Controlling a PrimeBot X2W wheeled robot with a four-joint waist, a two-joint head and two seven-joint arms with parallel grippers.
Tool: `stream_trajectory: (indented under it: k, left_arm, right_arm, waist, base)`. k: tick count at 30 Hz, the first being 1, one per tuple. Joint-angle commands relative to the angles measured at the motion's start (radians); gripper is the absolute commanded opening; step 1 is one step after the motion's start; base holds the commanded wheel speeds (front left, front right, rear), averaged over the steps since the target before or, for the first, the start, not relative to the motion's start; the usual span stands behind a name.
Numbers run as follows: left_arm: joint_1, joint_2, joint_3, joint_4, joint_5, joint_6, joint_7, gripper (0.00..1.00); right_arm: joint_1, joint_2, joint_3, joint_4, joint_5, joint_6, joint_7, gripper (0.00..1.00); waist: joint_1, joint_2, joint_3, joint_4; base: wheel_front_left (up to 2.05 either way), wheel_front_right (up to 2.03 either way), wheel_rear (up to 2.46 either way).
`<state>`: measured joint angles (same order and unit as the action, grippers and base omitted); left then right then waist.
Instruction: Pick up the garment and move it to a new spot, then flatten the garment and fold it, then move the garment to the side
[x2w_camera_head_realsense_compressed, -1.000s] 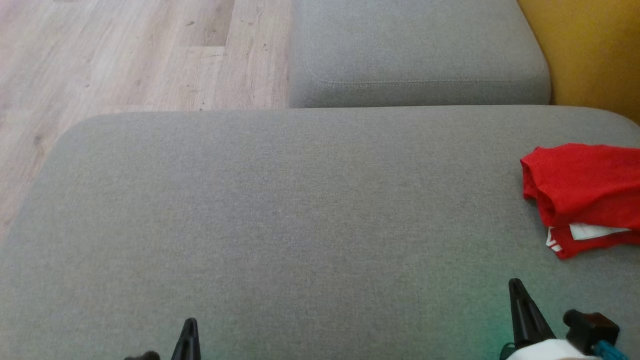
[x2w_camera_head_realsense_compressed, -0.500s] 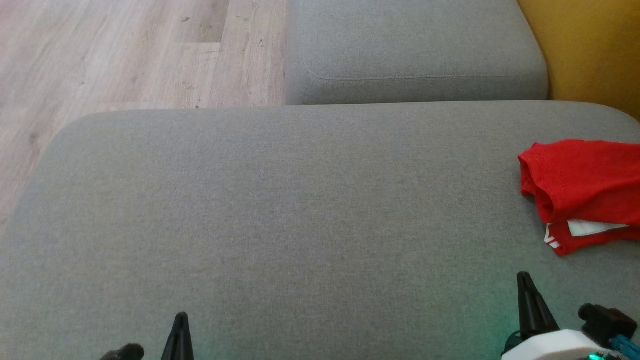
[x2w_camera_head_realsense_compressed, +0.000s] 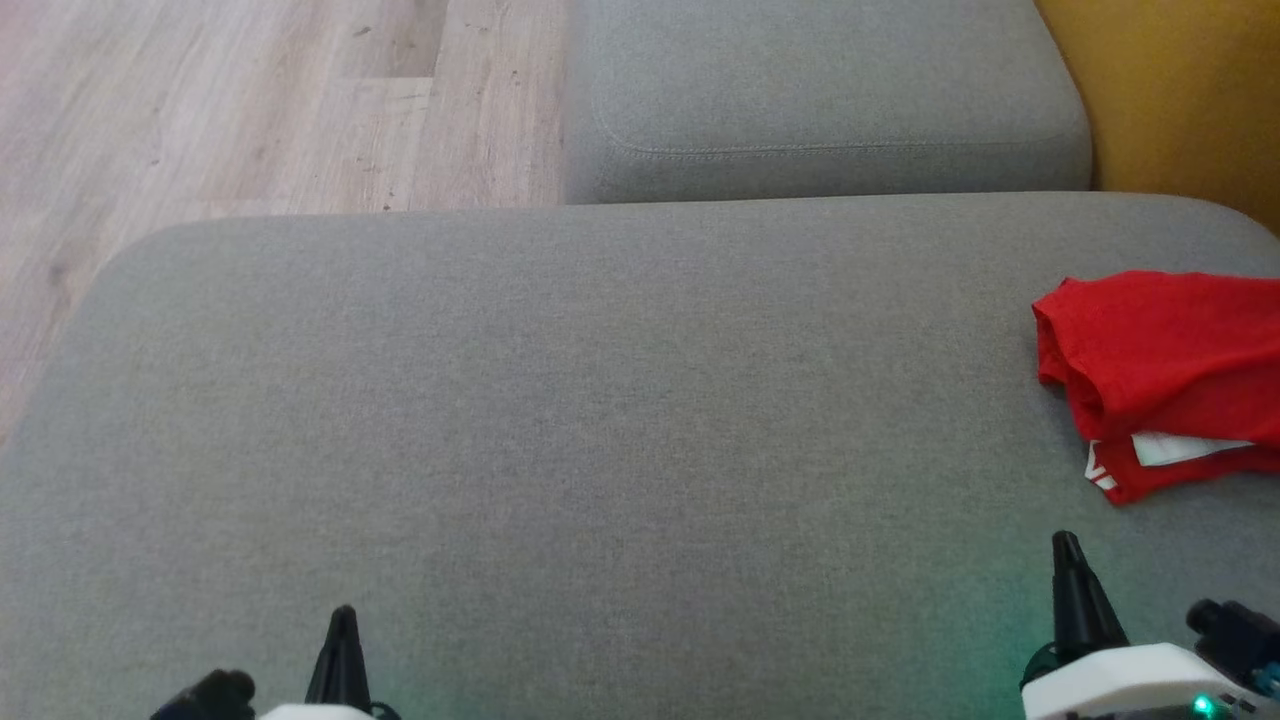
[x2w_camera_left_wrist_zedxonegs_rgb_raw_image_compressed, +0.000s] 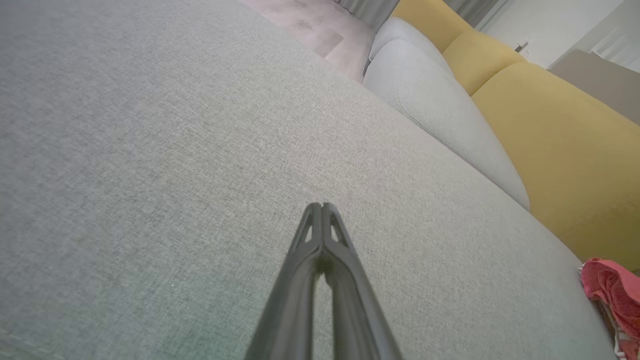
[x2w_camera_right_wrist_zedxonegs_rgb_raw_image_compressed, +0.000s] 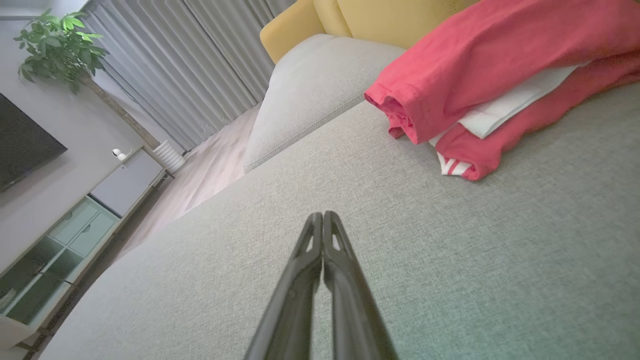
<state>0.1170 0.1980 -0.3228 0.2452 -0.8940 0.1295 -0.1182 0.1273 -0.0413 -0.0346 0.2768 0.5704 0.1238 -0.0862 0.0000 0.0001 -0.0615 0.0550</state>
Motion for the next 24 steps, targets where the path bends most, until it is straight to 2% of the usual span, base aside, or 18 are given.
stream_trajectory:
  k: [1,24]
  left_arm:
    - [-0.059,-0.003,0.032,-0.027,-0.023,-0.016,0.006,0.00]
    - [-0.100,-0.037,0.131,-0.021,-0.200,-0.078,0.061,0.00]
  right_arm:
    - [-0.058,-0.004,-0.001,-0.031,0.035,0.002,0.005,0.00]
    - [-0.103,-0.005,-0.021,-0.031,0.289,0.003,0.054,0.00]
  waist:
    - [0.0000,-0.0001,0.001,-0.001]
    - [0.0000,-0.0001,0.017,-0.015]
  base:
    - [0.00,0.00,0.00]
    - [0.00,0.00,0.00]
